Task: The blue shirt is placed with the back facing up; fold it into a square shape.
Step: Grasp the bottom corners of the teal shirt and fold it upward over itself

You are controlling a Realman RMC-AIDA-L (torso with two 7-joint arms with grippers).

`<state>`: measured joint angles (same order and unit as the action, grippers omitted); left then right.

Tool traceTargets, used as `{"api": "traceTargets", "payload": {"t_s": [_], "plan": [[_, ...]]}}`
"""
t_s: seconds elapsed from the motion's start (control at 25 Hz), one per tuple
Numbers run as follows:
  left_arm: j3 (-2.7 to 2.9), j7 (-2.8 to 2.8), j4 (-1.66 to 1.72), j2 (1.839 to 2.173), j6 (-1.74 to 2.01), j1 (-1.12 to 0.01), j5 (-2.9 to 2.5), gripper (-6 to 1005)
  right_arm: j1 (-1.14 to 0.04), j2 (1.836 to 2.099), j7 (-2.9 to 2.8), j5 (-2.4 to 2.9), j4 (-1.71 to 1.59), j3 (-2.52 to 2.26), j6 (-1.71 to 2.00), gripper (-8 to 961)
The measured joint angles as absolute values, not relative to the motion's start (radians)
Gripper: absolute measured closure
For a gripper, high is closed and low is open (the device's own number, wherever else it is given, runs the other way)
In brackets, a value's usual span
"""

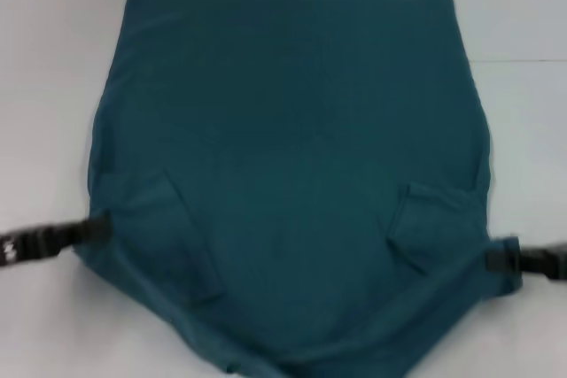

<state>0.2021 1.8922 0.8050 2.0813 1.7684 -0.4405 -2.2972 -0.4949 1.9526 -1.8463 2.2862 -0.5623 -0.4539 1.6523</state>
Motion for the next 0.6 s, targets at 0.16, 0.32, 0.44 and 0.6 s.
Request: {"api": "traceTargets", "payload": {"t_s": [0.16, 0.32, 0.44, 0.6], "plan": [[0.202, 1.894, 0.752, 2.064, 1.701, -0.51, -2.295, 977, -0.543, 1.957, -1.849, 2.274, -0.558, -0.429, 1.579, 891], [0.202, 1.895, 0.698, 2.055, 1.59, -0.567, -2.265, 976, -0.572, 1.963, -1.849, 2.234, -0.556, -0.425, 1.493, 891], [0.202, 1.895, 0.668, 2.052, 1.516, -0.587, -2.21, 976, -0.596, 1.969, -1.849, 2.222, -0.555, -0.427, 1.417, 891], [0.207, 1.883, 0.629, 2.051, 1.4, -0.603, -2.113, 976, -0.641, 1.982, -1.834, 2.215, -0.534, -0.427, 1.288, 890]]}}
